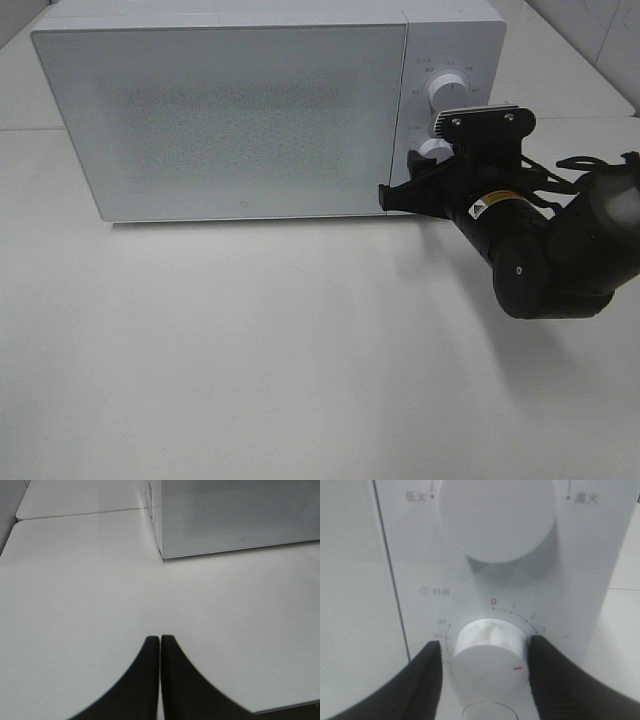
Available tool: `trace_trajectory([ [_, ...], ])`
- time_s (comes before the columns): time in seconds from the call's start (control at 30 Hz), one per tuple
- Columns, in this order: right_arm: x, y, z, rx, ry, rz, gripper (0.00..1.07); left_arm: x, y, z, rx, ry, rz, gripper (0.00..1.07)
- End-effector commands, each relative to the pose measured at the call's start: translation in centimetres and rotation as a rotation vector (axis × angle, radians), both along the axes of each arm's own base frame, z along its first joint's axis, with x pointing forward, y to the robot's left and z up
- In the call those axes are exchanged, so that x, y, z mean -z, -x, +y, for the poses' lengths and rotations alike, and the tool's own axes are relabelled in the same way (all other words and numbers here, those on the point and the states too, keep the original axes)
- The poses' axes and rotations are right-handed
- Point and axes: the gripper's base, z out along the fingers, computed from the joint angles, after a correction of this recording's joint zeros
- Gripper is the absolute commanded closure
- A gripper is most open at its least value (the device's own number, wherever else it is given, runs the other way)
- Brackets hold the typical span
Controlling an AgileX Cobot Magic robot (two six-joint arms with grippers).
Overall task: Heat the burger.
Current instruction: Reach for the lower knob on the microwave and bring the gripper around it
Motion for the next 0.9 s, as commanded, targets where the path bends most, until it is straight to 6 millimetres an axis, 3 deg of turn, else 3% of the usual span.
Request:
trace_trajectory([
  [0.03,-0.23,-0.22,0.38,-0.023,0.003,-0.019,0.92,-0.01,0.01,-0.02,0.001,0.003,-0.015,1.06],
  [0.07,-0.23,-0.22,0.38,-0.023,0.003,-0.019,0.92,-0.01,0.01,-0.02,0.001,0.003,-0.015,1.06],
  [0.13,-0.21,-0.21,0.38,-0.023,0.003,-0.017,1.07,-0.01,0.01,-0.02,0.001,0.003,-0.015,1.06],
  [0.5,-0.21,-0.21,0.38,-0.013,-0.041,-0.009,1.07,-0.01,0.01,-0.02,0.001,0.003,-0.015,1.06],
  [0.77,-0.22,-0.22,0.36,0.056,-0.328,0.042,1.07,-0.01,0.01,-0.02,0.001,0.003,-0.015,1.06],
  [0.83,-0.21,-0.24,0.25,0.107,-0.494,0.069,1.07,-0.01,0.01,-0.02,0.001,0.003,-0.015,1.06],
  [0.87,-0.21,-0.24,0.25,0.107,-0.494,0.069,1.07,-0.01,0.01,-0.02,0.001,0.003,-0.015,1.06],
  [0.9,-0.20,-0.25,0.18,0.145,-0.621,0.090,1.07,-0.01,0.01,-0.02,0.001,0.003,-0.015,1.06],
])
